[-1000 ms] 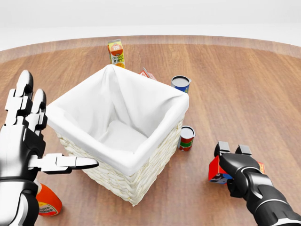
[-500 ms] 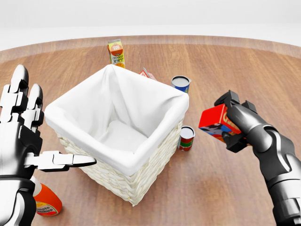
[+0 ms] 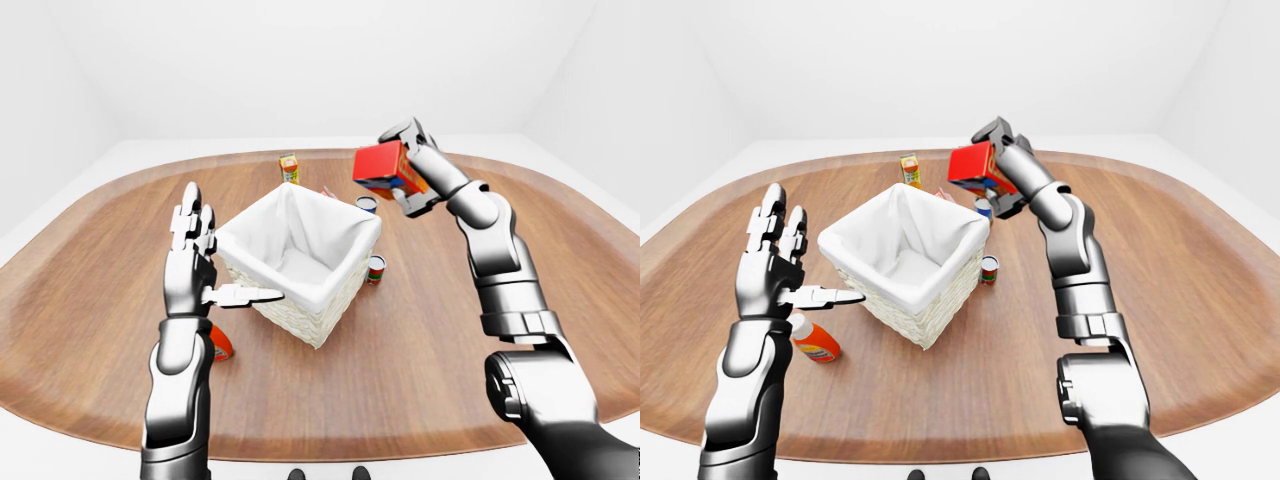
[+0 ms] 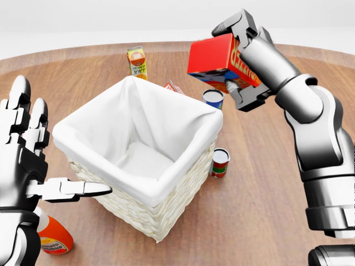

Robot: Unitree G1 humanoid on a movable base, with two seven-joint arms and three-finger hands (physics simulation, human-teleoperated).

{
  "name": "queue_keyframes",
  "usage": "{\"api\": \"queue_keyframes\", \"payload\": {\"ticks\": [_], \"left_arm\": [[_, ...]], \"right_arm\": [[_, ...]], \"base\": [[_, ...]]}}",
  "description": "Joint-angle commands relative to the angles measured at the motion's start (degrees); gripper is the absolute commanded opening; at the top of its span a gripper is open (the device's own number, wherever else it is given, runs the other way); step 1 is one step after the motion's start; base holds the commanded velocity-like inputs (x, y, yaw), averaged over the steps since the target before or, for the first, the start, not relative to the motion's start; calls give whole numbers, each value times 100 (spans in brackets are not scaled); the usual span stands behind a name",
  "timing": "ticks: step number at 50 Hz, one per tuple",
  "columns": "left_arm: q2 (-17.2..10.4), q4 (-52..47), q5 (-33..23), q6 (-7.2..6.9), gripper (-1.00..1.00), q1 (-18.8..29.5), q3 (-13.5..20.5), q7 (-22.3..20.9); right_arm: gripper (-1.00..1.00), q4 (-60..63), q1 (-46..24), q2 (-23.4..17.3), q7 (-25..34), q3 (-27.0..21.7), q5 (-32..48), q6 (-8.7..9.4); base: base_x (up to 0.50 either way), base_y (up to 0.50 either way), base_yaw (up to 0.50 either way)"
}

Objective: Pick up the butter and put it in the basket.

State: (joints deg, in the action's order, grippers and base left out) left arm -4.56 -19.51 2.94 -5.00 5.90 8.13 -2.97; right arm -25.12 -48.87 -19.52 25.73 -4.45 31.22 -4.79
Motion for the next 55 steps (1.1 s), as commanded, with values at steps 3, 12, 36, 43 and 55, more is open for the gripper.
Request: {"api": "queue_keyframes", "payload": {"ticks": [3, 12, 36, 43, 55], "left_arm": [[7, -13, 14, 0, 100, -28, 1, 7], [-7, -39, 17, 0, 100, -23, 23, 8], [-2, -124, 20, 0, 100, -46, 27, 7], [2, -99, 27, 0, 100, -67, 34, 0], [-6, -61, 24, 0, 100, -53, 33, -14]], "right_arm": [[-100, 491, -572, 377, -26, 29, -565, 142], [-100, 32, -900, 819, -345, 135, -1207, 314], [-100, -411, -760, 1658, -731, 446, -2212, 580], [-100, -539, -700, 1766, -784, 399, -2480, 619], [-100, -1397, -991, 1892, -1003, 337, -3037, 453]], "base": [[0, 0, 0], [0, 0, 0], [0, 0, 0], [0, 0, 0], [0, 0, 0]]}}
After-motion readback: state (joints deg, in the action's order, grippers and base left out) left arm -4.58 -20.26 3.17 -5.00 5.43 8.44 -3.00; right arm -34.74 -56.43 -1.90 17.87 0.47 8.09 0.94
